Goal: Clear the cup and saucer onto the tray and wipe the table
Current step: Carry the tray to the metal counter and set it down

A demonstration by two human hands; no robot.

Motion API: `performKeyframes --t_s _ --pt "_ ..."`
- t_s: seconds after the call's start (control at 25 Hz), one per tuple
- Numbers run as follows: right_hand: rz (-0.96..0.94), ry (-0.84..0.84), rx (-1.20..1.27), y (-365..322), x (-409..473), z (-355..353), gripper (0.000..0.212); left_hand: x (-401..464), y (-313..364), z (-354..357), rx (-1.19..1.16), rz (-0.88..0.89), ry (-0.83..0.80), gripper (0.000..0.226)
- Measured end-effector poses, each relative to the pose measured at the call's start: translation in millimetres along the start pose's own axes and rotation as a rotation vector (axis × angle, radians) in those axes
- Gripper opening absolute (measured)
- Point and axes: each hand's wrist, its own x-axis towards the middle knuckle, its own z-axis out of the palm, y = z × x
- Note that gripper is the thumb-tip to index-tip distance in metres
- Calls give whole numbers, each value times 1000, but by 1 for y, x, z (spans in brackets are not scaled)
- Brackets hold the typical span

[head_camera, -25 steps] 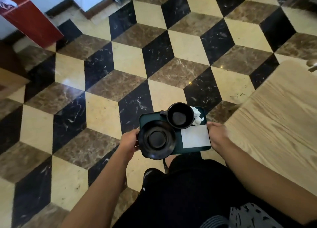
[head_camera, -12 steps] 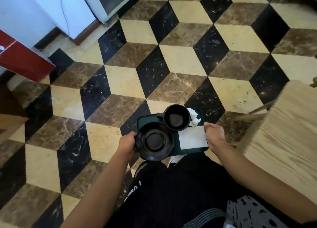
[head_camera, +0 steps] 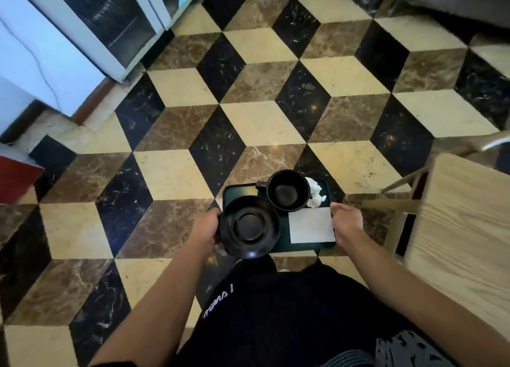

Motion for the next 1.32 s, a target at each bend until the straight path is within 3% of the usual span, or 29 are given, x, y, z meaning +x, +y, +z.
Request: performKeyframes --t_s 0.36,0.6,0.92,1.32 --pt "57 194 233 -98 50 29 22 80 170 79 151 79 -165 19" --pt "107 282 353 -146 74 35 24 105 240 128 244 91 -234 19" --pt "108 311 355 -216 138 13 25 129 316 222 349 105 -271 20" --pt "89 240 416 -353 261 -54 29 133 427 385 418 167 -266 13"
